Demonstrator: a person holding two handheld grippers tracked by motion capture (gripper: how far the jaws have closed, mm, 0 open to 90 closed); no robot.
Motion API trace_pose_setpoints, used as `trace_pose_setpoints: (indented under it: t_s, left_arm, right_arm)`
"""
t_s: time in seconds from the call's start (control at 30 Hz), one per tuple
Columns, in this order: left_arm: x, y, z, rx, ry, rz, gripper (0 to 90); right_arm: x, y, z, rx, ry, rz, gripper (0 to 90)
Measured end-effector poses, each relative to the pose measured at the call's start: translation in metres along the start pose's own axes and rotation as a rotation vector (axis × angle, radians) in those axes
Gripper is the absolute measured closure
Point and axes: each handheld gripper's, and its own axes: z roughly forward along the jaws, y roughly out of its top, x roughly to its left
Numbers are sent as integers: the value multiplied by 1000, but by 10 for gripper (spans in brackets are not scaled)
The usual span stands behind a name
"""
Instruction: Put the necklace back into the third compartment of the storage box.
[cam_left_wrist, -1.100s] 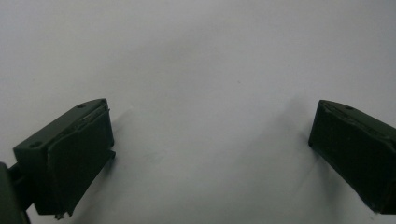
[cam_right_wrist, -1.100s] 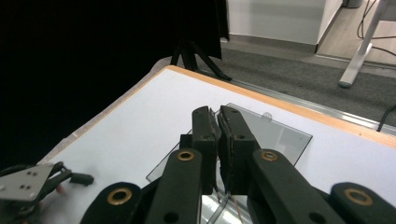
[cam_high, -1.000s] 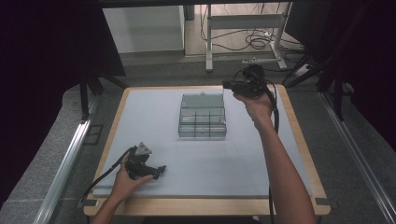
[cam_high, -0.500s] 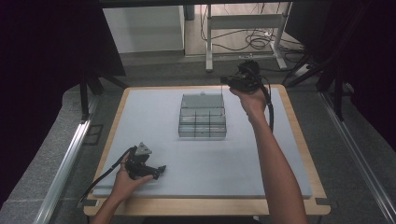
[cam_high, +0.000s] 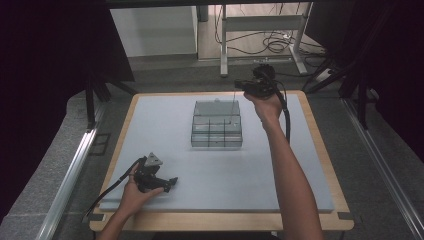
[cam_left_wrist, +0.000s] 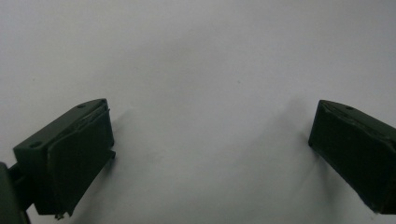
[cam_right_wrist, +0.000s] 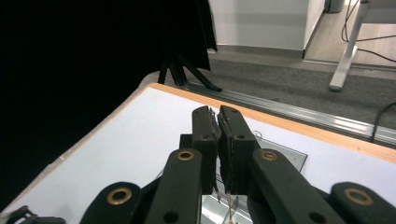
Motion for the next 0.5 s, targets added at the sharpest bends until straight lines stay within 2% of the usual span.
trace_pose_setpoints:
  t_s: [0.13, 0.37, 0.5]
  left_arm:
    - [0, 0, 0, 0, 0, 0, 0]
    - [0, 0, 0, -1, 0, 0, 0]
    - [0, 0, 0, 2, 1, 1, 0]
  right_arm:
    - [1, -4, 9, 21, -10, -16, 839]
    - [-5, -14, 22, 61, -47, -25, 839]
    - [-8, -22, 30, 84, -52, -27, 838]
